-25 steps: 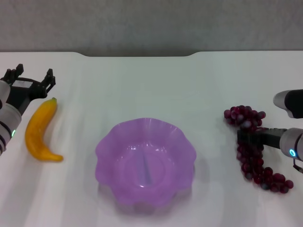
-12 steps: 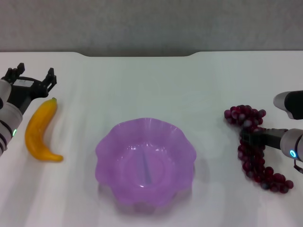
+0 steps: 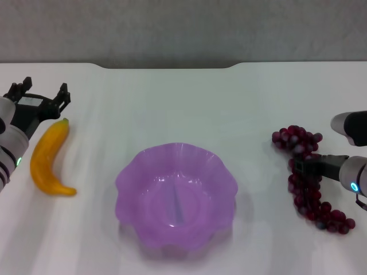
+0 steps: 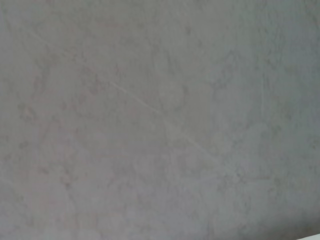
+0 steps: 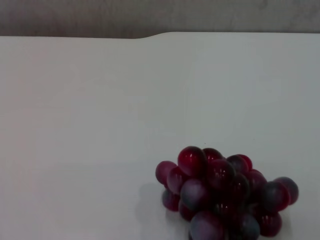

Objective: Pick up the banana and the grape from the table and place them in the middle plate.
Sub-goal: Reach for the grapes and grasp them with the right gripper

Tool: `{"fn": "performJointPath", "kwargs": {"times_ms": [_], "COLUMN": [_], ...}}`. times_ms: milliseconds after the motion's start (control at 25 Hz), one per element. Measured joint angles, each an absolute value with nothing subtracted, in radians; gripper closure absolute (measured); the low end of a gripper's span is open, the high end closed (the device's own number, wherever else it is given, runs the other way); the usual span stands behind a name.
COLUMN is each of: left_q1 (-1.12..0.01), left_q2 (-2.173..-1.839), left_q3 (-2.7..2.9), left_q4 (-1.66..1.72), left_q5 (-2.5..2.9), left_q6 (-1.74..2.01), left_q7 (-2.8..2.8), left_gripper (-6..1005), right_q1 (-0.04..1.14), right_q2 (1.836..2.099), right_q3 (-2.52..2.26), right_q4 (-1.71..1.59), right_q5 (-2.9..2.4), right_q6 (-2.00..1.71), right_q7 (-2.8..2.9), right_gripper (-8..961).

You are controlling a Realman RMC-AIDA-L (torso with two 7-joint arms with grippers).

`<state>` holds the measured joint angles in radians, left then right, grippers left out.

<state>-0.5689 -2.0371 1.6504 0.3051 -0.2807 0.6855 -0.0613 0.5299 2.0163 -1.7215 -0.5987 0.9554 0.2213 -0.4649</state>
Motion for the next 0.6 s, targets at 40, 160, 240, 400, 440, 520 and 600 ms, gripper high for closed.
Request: {"fn": "performJointPath", "kwargs": {"times_ms": [40,160,240,400,440,520,600], "left_q1": [-0.569,-0.569,-0.569,-0.57,-0.57,-0.571,-0.571], "left_q2": [-2.037,-2.037,-2.037,-2.037,-2.037,-2.037,-2.037], "left_q3": [1.65,1.651,1.65,1.652,1.652,1.652,1.652], "left_q4": [0.305,0.305,0.305,0.305,0.305,0.305,0.305], "left_q5": [-0.281,-0.281,-0.281,-0.281,-0.281,-0.281,-0.281], "left_q6": [0.686,0.686,0.686,0.685,0.684,0.684,0.683], "left_q7": [-0.061,-0.061,-0.061,-0.061,-0.061,-0.061,-0.061], "left_gripper": [181,181,181,181,180,180,180], "right_q1": [0.53,0.532,0.532,0.532,0.532,0.532,0.532], "right_q2": [2.016,2.015,2.015,2.015,2.015,2.015,2.016], "right_q3": [-1.722,-1.725,-1.734,-1.75,-1.751,-1.751,-1.75], "right_q4": [-0.599,-0.598,-0.598,-0.596,-0.596,-0.596,-0.596], "right_q5": [0.955,0.956,0.956,0.956,0.956,0.956,0.956], "right_q6": [0.221,0.221,0.216,0.199,0.198,0.197,0.197], "right_q7": [-0.465,-0.465,-0.466,-0.466,-0.466,-0.466,-0.464], "right_gripper": [459,491,508,517,518,518,519]}}
